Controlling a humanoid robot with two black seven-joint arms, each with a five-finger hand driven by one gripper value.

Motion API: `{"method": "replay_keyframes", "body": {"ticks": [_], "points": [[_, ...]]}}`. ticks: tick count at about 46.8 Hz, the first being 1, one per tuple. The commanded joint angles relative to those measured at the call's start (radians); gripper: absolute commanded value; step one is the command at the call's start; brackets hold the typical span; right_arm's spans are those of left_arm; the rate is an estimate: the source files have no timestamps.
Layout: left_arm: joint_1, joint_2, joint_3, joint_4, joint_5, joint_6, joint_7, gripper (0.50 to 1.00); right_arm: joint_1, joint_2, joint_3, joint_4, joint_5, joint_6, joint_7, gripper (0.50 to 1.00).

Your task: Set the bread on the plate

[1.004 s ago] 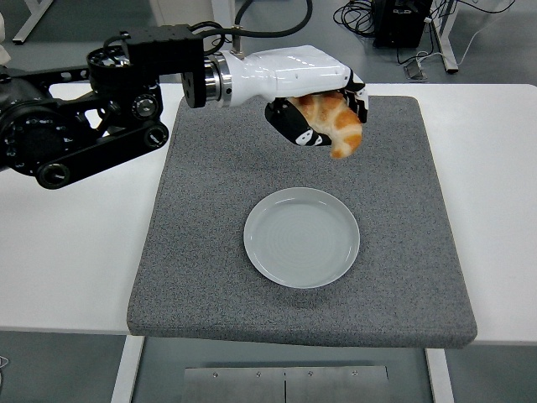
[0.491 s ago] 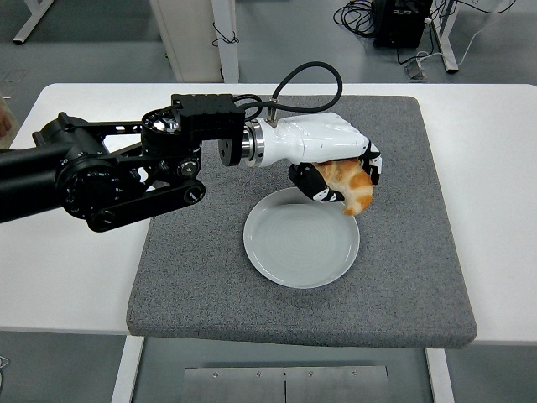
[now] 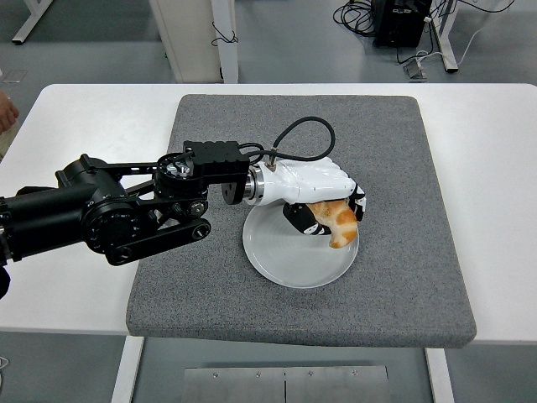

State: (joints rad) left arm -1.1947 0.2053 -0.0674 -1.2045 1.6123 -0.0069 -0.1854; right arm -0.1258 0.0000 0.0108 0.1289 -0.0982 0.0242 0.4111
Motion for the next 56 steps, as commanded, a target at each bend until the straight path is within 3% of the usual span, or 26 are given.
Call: {"method": "replay_keyframes", "body": {"ticks": [1, 52, 53, 54, 55, 56], "points": [[0.009, 0.002, 0.0, 0.0, 0.003, 0.004, 0.0, 0.5, 0.0, 0.0, 0.0, 0.0, 0.0, 0.0, 0.0, 1.0], [0.115, 0.052, 0.005, 0.023, 0.015, 0.048, 0.006, 0.5, 0.0, 0.0, 0.0, 0.0, 0.0, 0.0, 0.0, 1.0], [0.115, 0.057, 0.003, 0.023, 0.011, 0.048, 0.006, 0.586, 0.0, 0.0, 0.0, 0.0, 0.0, 0.0, 0.0, 1.0], [0.115, 0.06, 0.003, 0.023, 0.008, 0.048, 0.006, 0.706, 0.0, 0.0, 0.0, 0.0, 0.0, 0.0, 0.0, 1.0], [0.113, 0.062, 0.003, 0.022, 0.008, 0.048, 0.006, 0.786, 0.0, 0.0, 0.0, 0.0, 0.0, 0.0, 0.0, 1.0], [0.113, 0.063, 0.003, 0.017, 0.008, 0.048, 0.006, 0.831, 0.0, 0.0, -0.002, 0.0, 0.0, 0.0, 0.0, 1.0]]}}
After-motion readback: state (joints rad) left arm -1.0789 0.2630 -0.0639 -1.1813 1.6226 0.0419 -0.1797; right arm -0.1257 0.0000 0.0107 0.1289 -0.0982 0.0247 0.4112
